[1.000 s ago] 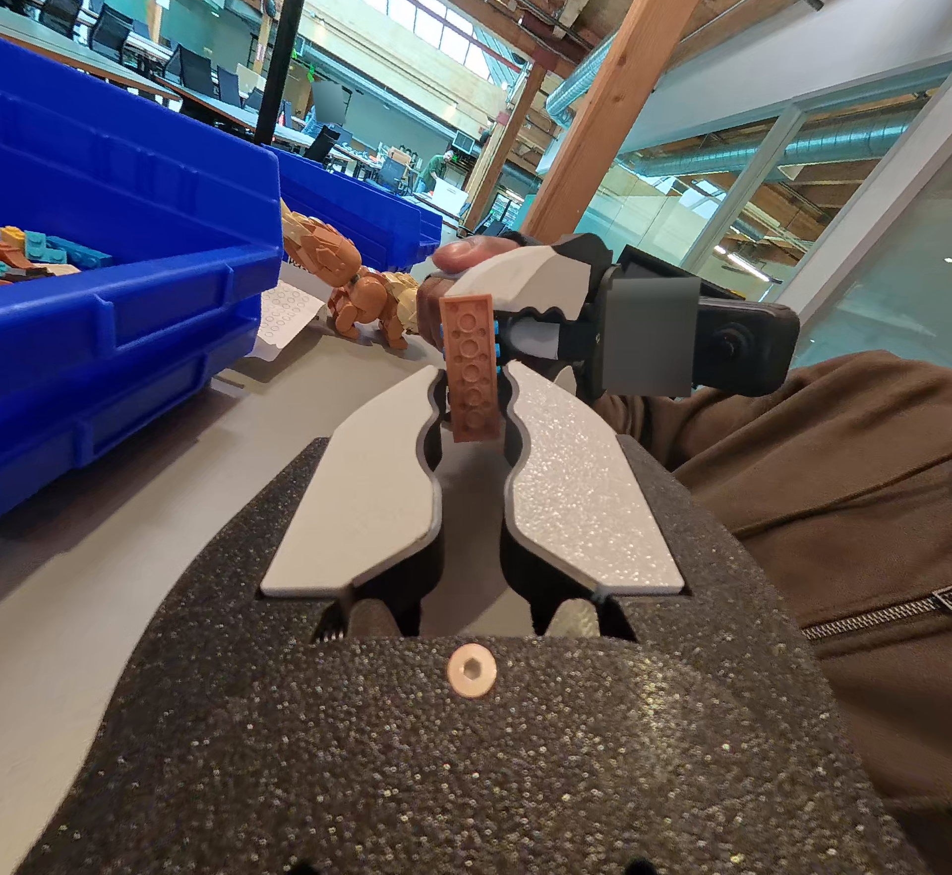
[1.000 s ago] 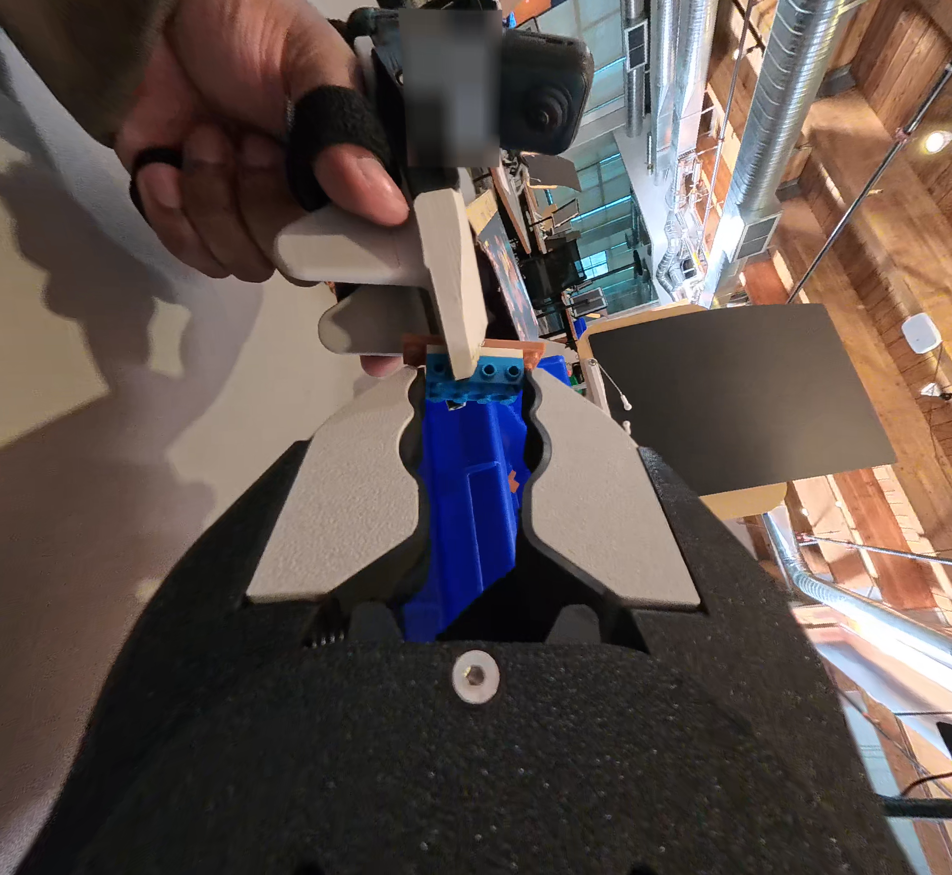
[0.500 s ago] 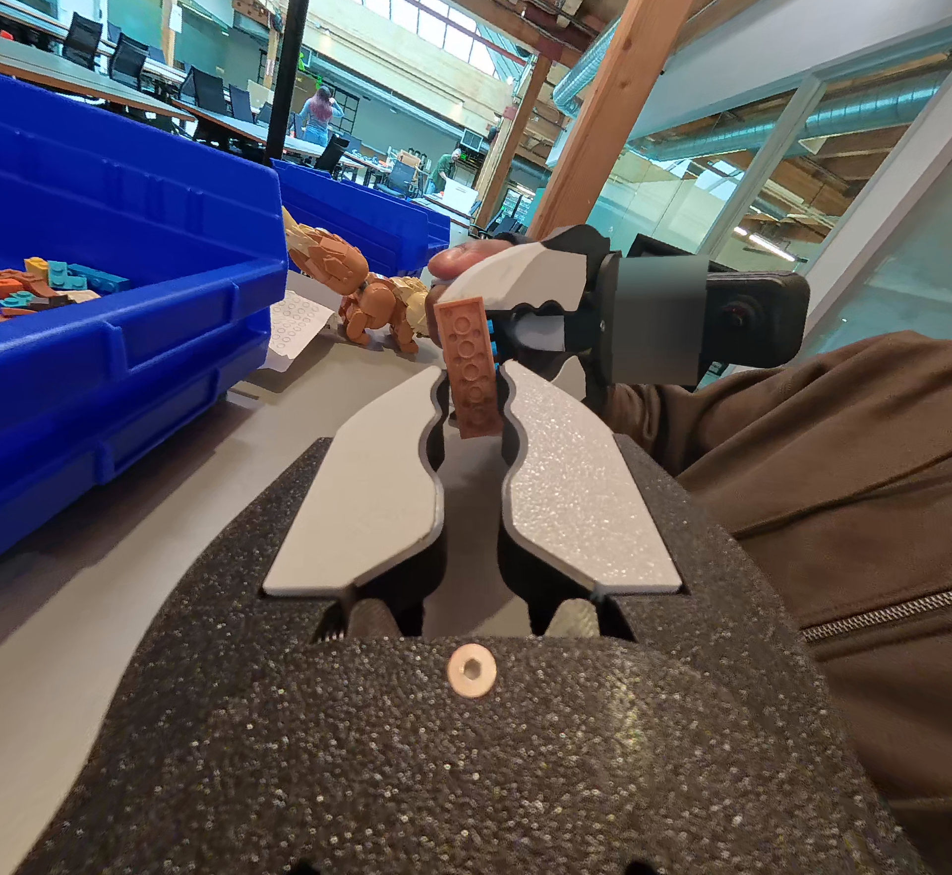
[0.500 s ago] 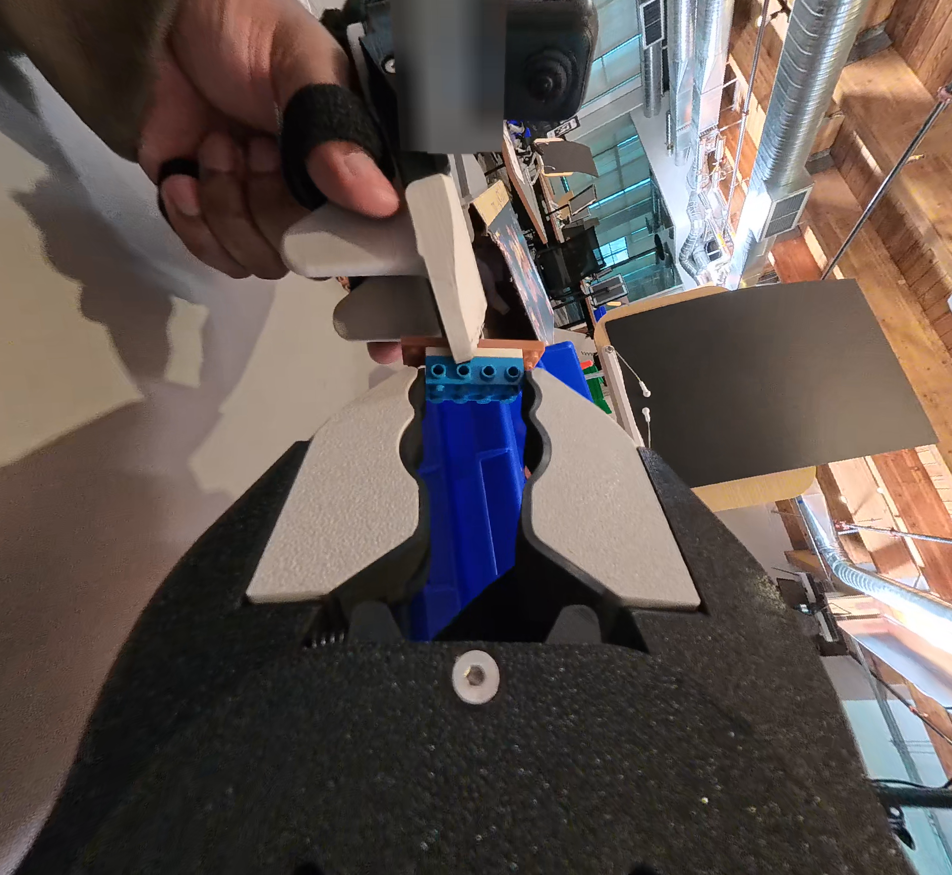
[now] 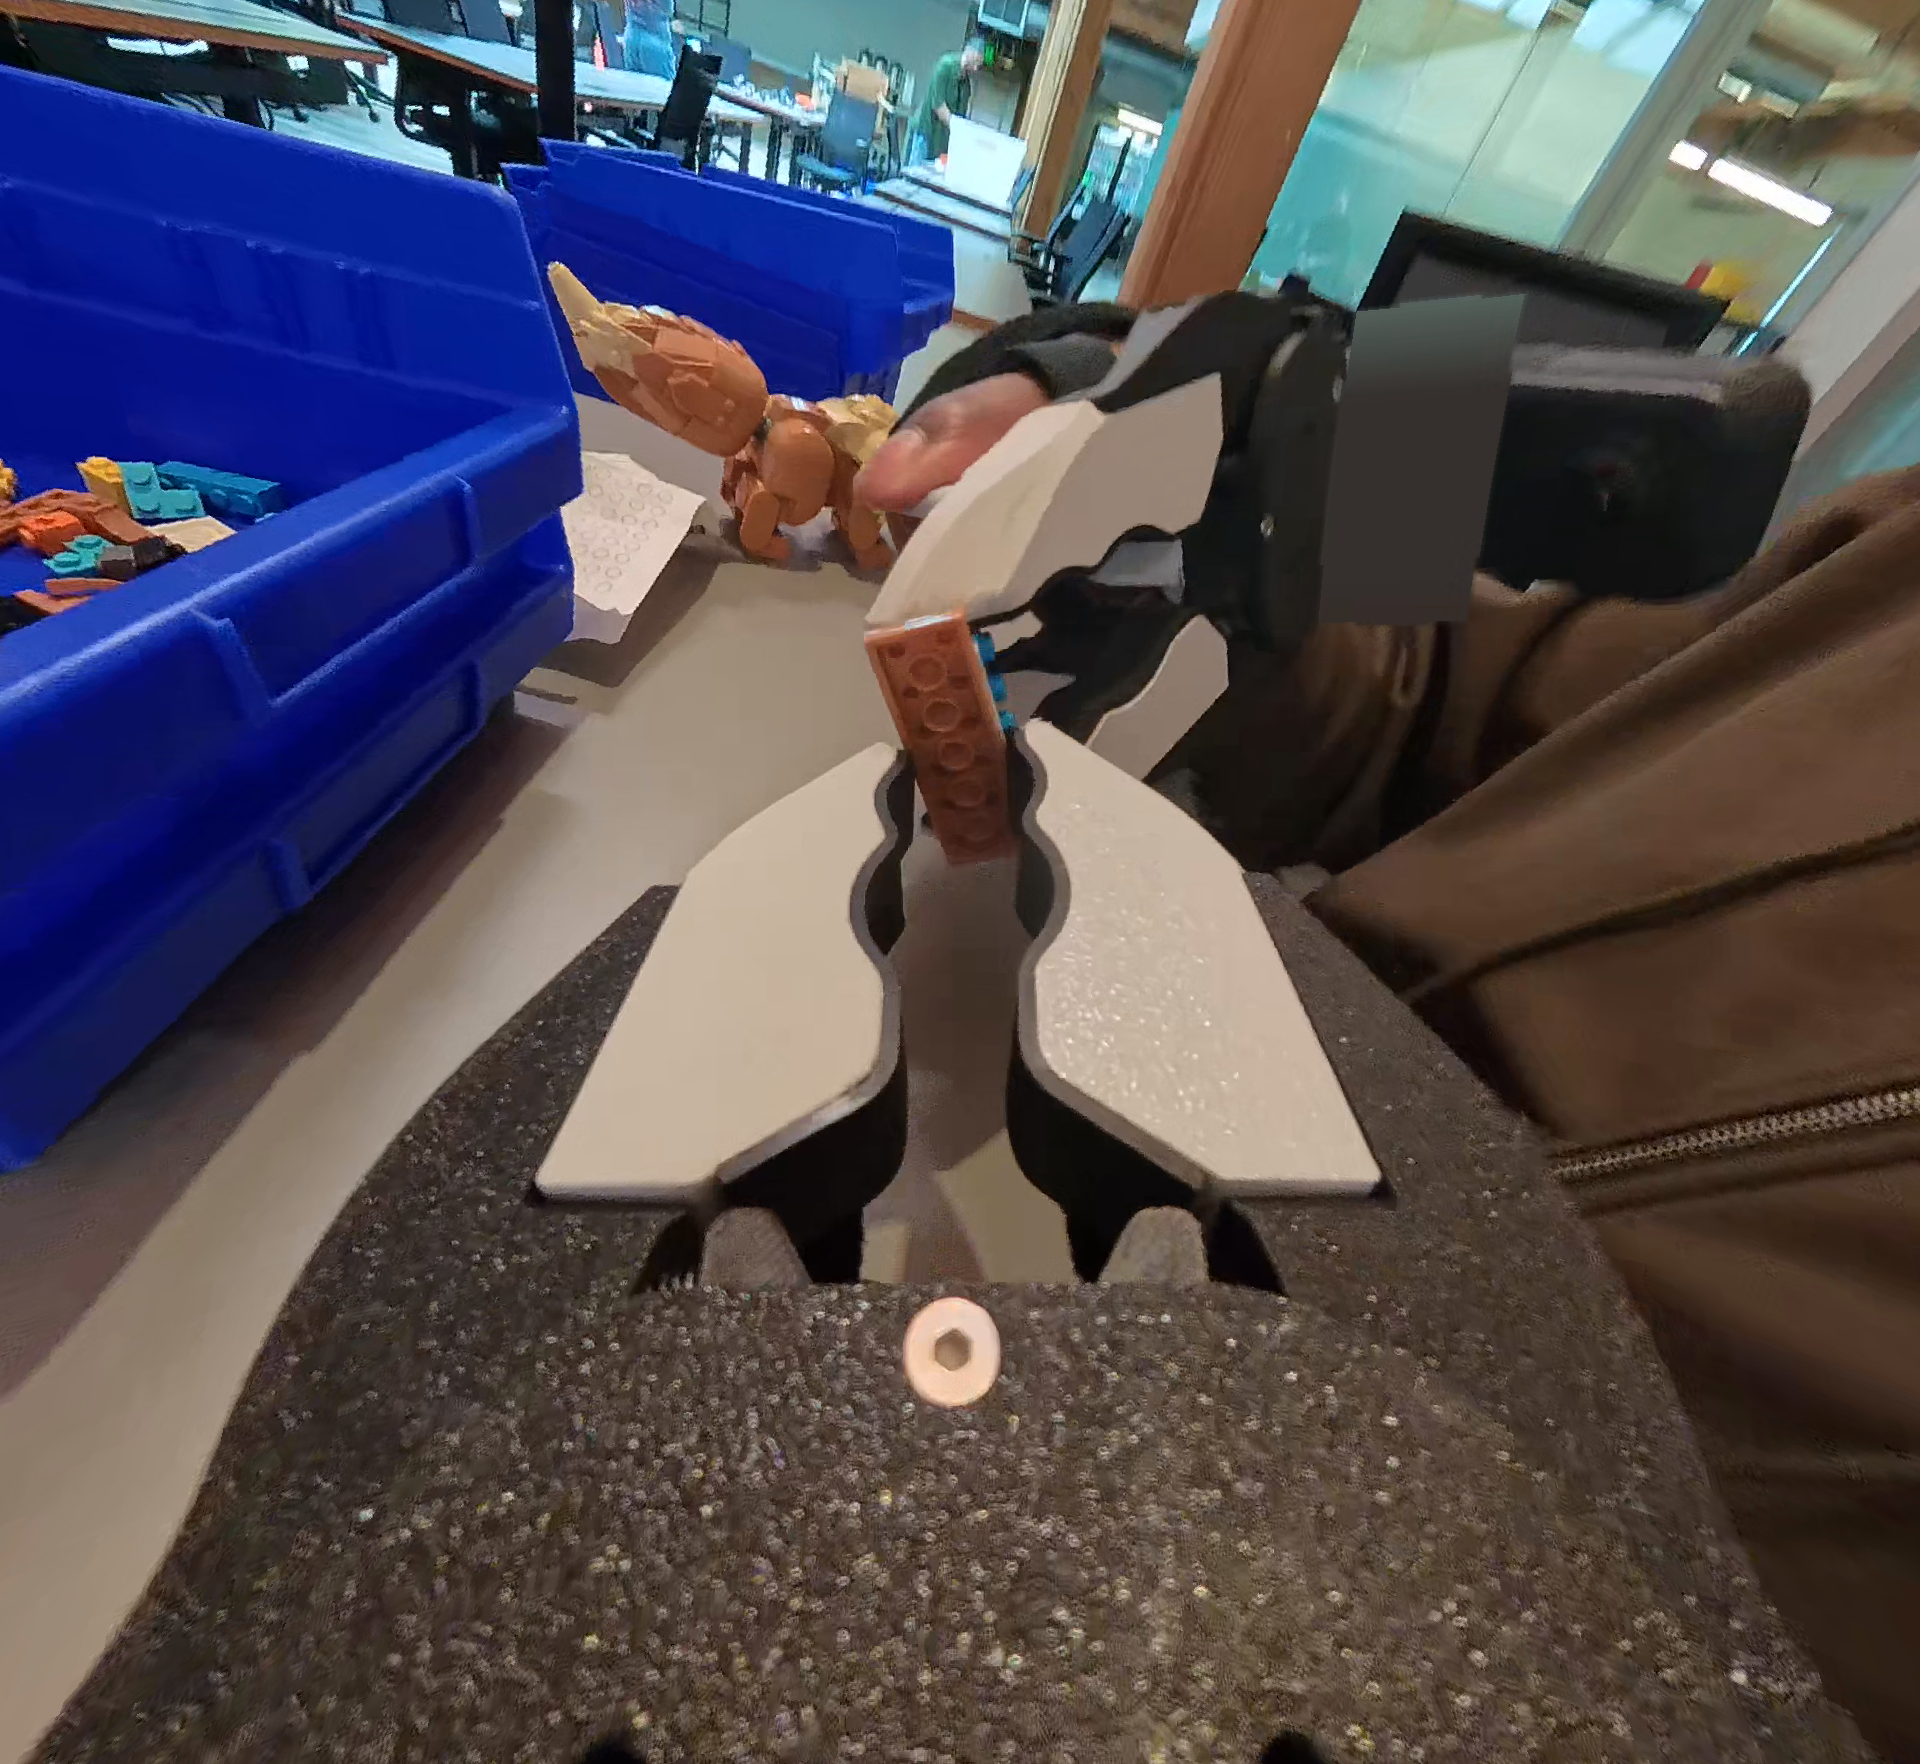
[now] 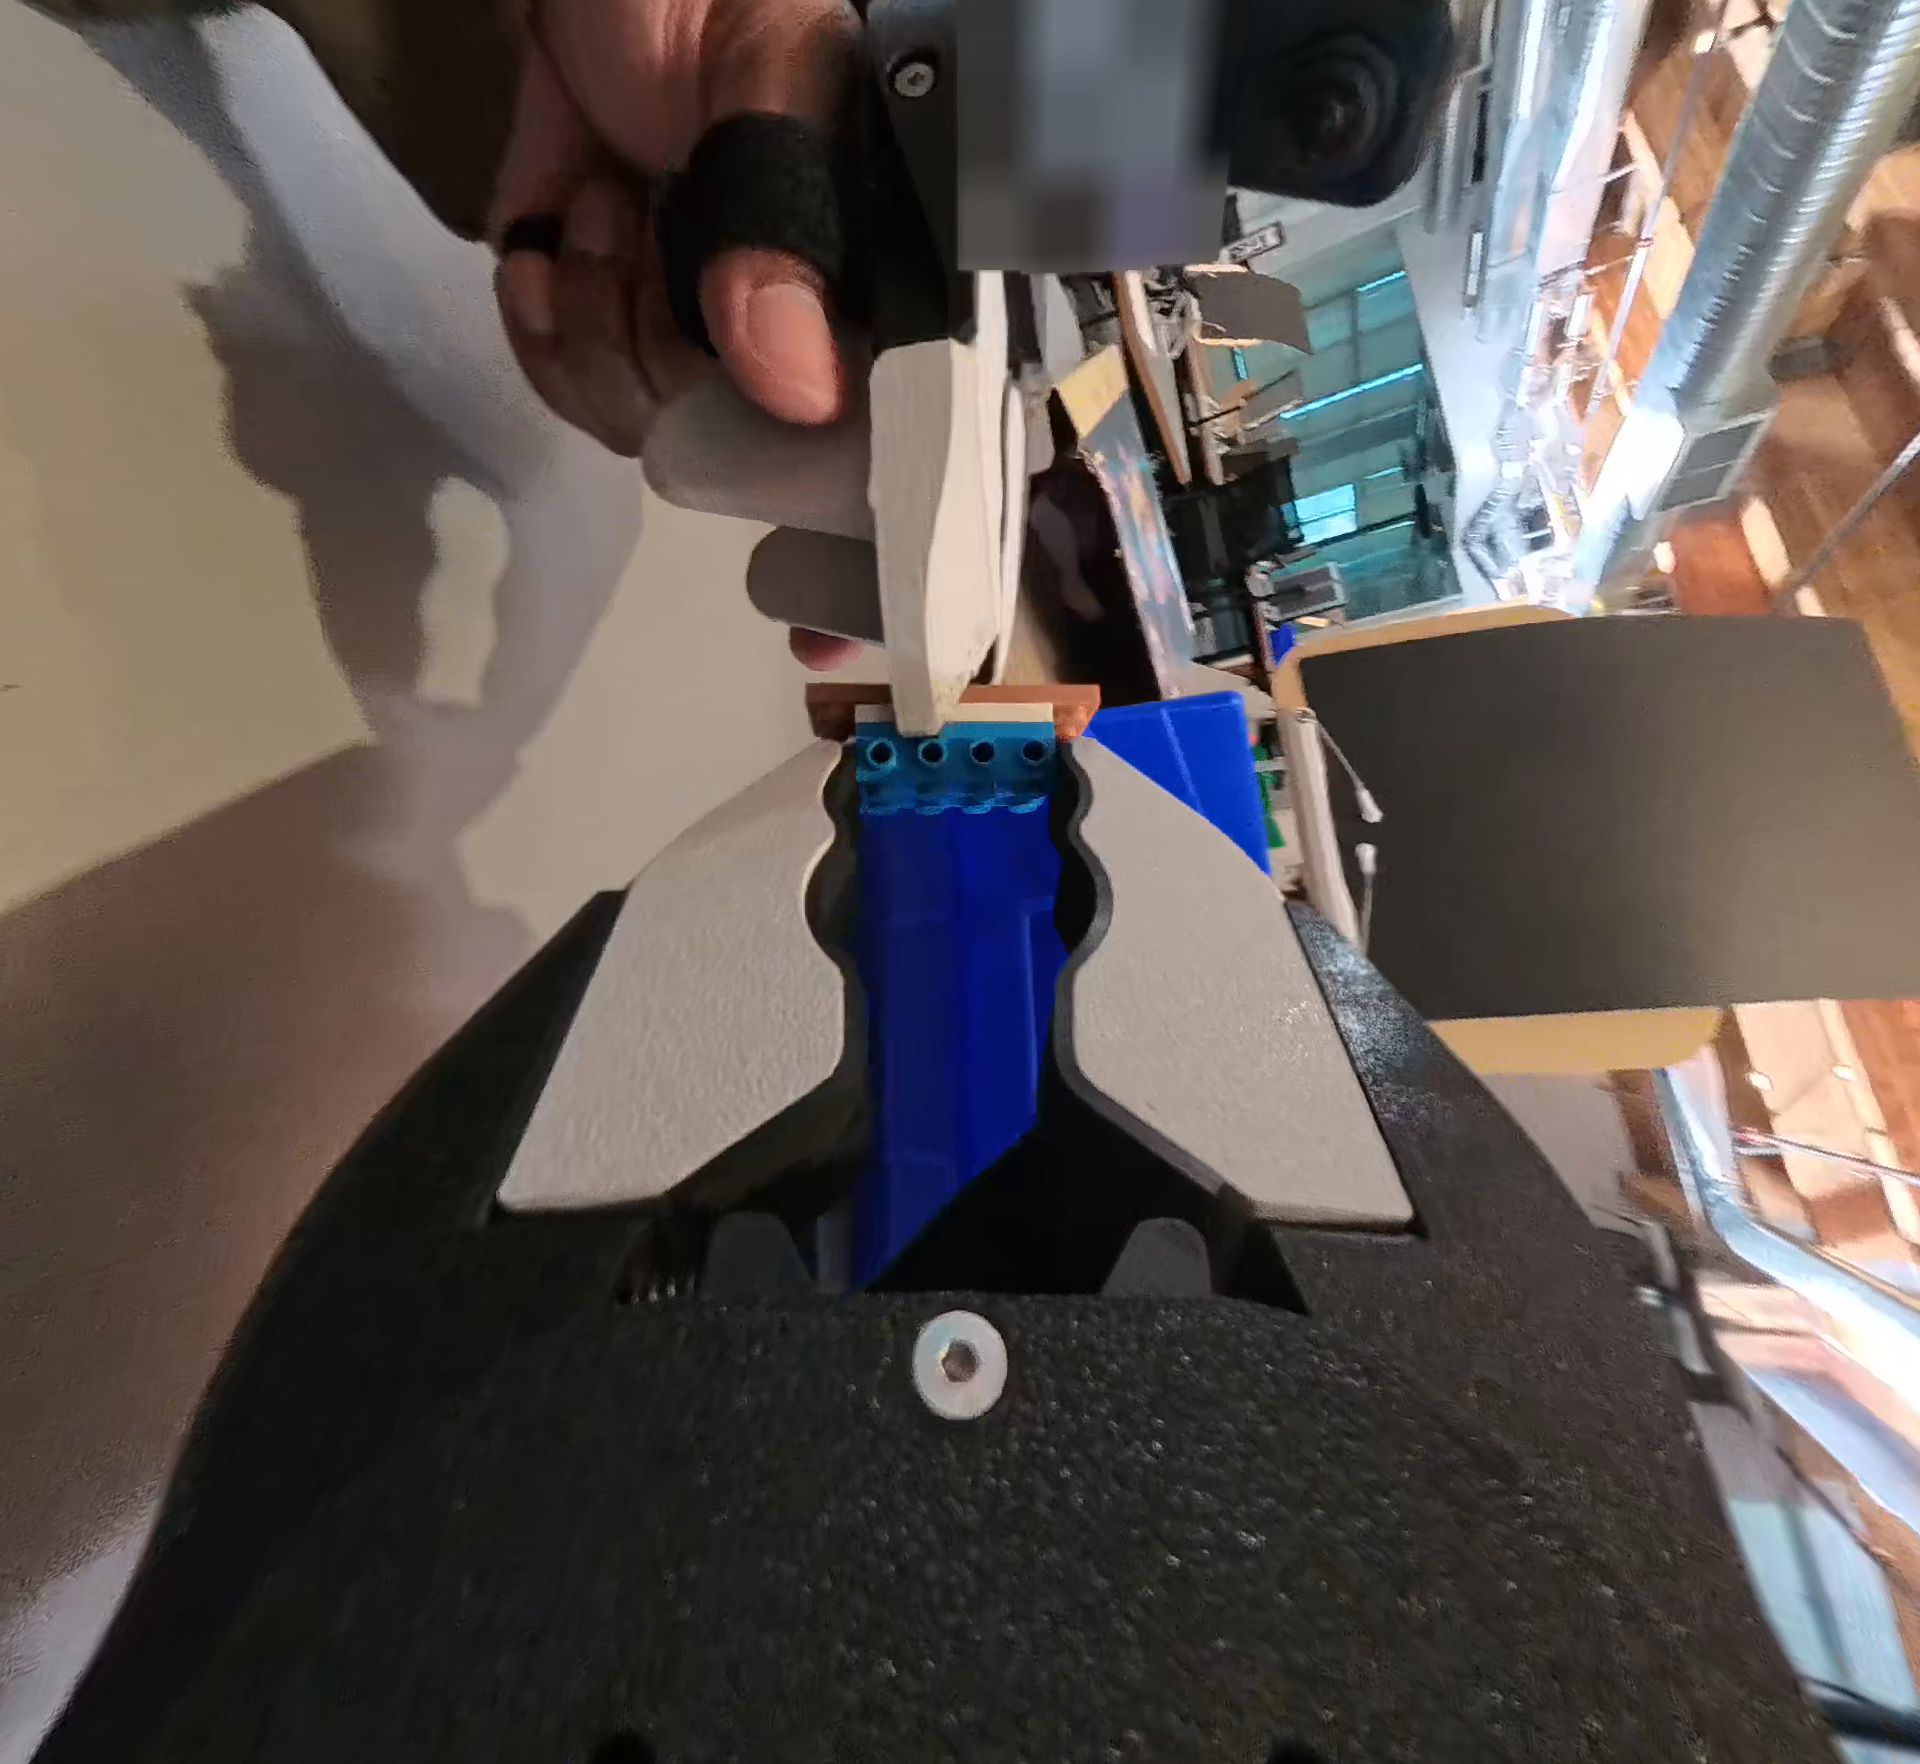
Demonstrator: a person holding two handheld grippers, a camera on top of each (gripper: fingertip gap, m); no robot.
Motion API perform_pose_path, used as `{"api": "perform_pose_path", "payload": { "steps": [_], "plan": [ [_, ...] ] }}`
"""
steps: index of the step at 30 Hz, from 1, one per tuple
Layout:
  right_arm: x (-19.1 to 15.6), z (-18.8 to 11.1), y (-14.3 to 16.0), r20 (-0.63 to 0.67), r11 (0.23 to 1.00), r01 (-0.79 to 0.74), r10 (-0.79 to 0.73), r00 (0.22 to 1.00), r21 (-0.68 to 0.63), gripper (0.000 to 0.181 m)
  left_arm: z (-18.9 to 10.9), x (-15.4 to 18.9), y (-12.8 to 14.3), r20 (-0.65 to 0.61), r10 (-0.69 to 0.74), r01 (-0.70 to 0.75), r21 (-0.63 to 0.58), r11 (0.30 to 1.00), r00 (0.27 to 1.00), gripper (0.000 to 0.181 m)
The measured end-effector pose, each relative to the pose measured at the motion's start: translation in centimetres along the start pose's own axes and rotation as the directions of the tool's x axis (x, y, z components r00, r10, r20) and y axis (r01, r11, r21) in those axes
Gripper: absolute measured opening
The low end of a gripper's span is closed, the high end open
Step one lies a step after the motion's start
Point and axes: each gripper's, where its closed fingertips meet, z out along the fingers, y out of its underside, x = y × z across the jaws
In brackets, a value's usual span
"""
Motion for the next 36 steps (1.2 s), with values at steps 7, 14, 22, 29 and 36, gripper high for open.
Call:
{"api": "perform_pose_path", "payload": {
  "steps": [7, 14, 22, 29, 36],
  "plan": [
    [0.9, 0.4, 0.7, -0.019, 0.972, -0.234, 0.234, 0.972, -0.008, 0.036, -0.3, -1.0, -1.4, 0.198, 0.228, -0.240, 0.035, 0.970, 0.953, 0.025],
    [2.3, -0.1, 2.3, -0.112, 0.891, -0.452, 0.446, 0.888, -0.045, 0.036, 0.0, -0.5, -1.6, 0.336, 0.593, -0.593, -0.113, 0.797, 0.732, 0.023],
    [2.4, -0.5, 1.5, -0.086, 0.826, -0.563, 0.560, 0.824, -0.012, 0.036, -0.1, -0.2, -1.8, 0.372, 0.710, -0.707, -0.172, 0.686, 0.598, 0.012],
    [2.1, -0.5, 1.2, -0.100, 0.848, -0.530, 0.527, 0.844, -0.002, 0.036, 0.0, -0.1, -1.4, 0.355, 0.742, -0.730, -0.196, 0.654, 0.569, 0.007],
    [2.0, -0.8, 1.3, -0.140, 0.910, -0.414, 0.407, 0.902, -0.023, 0.036, 0.1, -0.2, -1.0, 0.335, 0.707, -0.681, -0.212, 0.701, 0.624, 0.006]
  ]
}}
